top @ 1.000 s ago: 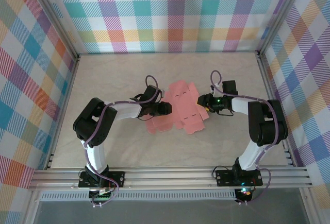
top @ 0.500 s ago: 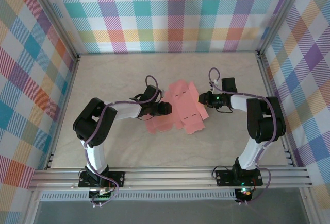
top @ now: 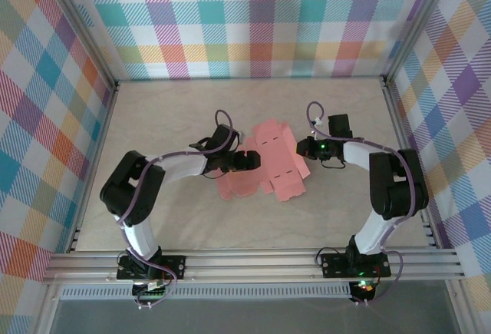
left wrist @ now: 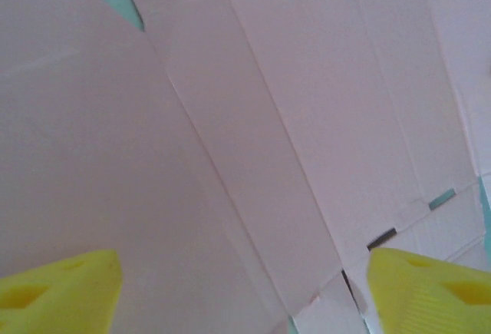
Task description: Fold the paper box
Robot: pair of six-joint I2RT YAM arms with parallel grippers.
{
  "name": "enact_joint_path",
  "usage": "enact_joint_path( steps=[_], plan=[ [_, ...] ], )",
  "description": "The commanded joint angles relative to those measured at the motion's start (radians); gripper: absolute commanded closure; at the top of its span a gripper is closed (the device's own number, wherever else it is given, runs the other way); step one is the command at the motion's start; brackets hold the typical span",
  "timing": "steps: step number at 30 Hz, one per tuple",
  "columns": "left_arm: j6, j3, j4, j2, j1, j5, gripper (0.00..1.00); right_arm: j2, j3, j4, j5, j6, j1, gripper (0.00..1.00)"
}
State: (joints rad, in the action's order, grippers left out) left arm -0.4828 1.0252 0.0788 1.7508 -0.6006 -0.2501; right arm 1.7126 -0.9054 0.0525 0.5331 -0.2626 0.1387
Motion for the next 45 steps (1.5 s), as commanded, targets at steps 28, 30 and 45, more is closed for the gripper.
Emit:
enact_joint_path(
  steps=[28, 30, 45],
  plan=[
    [0.03, -0.208, 0.11, -0.433, 0.166, 0.216, 0.0, 0.219, -0.266, 0.16, -1.425, 0.542, 0.546, 1.0],
    [0.029, -0.21, 0.111, -0.435, 0.169, 0.217, 0.0, 0.233, -0.272, 0.153, -1.457, 0.539, 0.556, 1.0],
    [0.029, -0.231, 0.098, -0.442, 0.174, 0.215, 0.0, 0.129, -0.323, 0.388, -0.913, 0.261, 0.417, 1.0]
  ],
)
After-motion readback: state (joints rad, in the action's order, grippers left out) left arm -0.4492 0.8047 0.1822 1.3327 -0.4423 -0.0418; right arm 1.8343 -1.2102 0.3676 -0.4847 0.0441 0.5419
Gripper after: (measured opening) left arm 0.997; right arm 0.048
